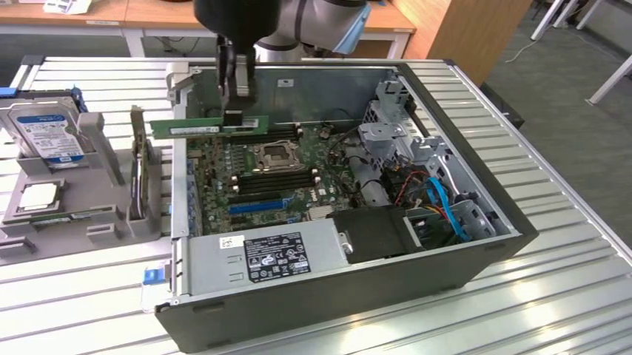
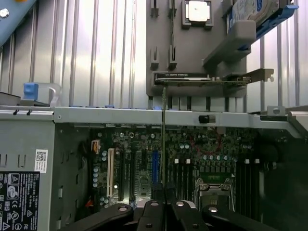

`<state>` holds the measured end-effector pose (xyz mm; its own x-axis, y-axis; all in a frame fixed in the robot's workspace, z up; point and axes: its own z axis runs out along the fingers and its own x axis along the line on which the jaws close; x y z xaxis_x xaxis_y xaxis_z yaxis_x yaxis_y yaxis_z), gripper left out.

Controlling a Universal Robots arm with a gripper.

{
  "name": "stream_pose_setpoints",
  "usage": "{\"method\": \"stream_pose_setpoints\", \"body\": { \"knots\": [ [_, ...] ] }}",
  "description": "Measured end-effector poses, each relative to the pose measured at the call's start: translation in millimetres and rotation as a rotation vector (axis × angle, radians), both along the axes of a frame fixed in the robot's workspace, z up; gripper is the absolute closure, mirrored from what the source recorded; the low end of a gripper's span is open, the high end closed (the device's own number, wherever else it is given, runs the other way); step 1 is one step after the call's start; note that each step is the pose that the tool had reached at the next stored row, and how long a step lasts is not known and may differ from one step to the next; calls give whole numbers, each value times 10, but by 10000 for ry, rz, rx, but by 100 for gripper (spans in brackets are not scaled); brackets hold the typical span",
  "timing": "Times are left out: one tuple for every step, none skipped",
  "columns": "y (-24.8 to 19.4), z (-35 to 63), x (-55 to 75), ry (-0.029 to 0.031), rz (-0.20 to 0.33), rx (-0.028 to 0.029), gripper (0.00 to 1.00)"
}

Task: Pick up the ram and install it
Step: 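Pick up the ram and move it above insertion slot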

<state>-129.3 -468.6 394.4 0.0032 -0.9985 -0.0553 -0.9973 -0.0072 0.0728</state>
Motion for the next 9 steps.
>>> {"method": "stream_pose_setpoints", "body": {
  "knots": [
    [0,0,34,7,1,1,88],
    [0,0,71,15,3,0,88],
    [0,0,106,22,1,0,88],
    [0,0,137,29,1,0,88],
    [0,0,170,36,0,0,88],
    [0,0,204,43,2,0,88],
    [0,0,238,50,2,1,88],
    [0,0,270,57,1,0,88],
    [0,0,304,66,1,0,88]
  ]
}}
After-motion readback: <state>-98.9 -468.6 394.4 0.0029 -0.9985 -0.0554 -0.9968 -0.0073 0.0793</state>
